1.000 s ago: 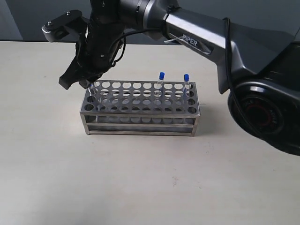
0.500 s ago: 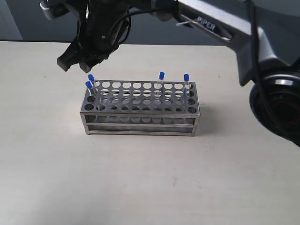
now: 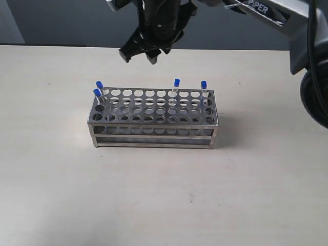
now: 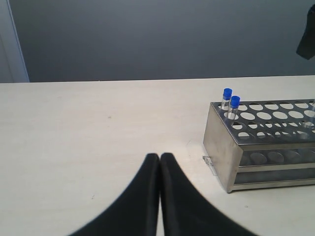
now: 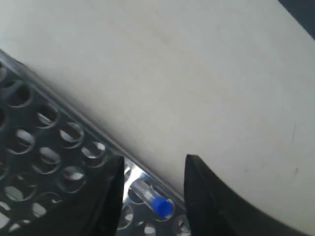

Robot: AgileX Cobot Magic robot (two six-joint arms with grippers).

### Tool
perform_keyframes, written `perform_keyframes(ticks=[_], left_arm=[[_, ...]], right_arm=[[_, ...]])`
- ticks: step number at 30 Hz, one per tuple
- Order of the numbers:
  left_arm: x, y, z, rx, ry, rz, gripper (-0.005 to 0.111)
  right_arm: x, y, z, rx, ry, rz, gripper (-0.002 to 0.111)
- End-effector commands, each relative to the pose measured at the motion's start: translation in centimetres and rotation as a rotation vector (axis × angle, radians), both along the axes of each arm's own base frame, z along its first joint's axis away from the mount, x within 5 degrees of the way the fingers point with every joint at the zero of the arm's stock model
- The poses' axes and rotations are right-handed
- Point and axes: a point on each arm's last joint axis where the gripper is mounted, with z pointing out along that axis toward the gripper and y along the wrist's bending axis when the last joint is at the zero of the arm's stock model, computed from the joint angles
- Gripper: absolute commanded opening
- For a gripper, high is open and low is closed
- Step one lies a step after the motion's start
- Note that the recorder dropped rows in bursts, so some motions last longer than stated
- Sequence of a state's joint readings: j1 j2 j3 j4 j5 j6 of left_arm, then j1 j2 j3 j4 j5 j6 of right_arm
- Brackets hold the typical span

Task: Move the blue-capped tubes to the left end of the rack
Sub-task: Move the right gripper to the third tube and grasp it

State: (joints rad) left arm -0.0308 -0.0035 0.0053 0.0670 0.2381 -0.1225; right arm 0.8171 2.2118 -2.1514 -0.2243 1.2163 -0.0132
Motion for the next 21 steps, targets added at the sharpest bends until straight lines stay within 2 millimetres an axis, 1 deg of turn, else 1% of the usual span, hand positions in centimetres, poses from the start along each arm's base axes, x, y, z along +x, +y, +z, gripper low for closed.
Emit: perform_keyframes(ticks=[1,4,7,11,17,20,21], left_arm=[[0.0,0.0,0.2,0.0,-0.009,-0.004,0.001],[0.0,0.0,0.2,0.0,-0.009,-0.004,0.001],[0.0,0.0,0.2,0.0,-0.009,-0.004,0.001],[0.0,0.0,0.2,0.0,-0.009,-0.004,0.001],[0.0,0.0,0.2,0.0,-0.009,-0.004,0.001],[0.0,0.0,0.2,0.0,-0.009,-0.004,0.001],[0.0,0.0,0.2,0.0,-0.009,-0.004,0.001]], right_arm=[[1.5,-2.3,-1.4,-0.016,0.06,-0.075,0.039],[2.2,-3.4,-2.3,-0.003,0.114,-0.11,0.039],[2.3,-3.9,-3.0,0.039,0.181,-0.128,0.039],[2.3,-4.0,-3.3,0.049,0.2,-0.128,0.039],[2.5,-4.0,-4.5,0.063,0.206,-0.121,0.039],[2.6,-3.9,-5.3,0.051,0.219,-0.123,0.039],[2.7,-3.9,-6.2,0.033,0.238,-0.125,0.039]])
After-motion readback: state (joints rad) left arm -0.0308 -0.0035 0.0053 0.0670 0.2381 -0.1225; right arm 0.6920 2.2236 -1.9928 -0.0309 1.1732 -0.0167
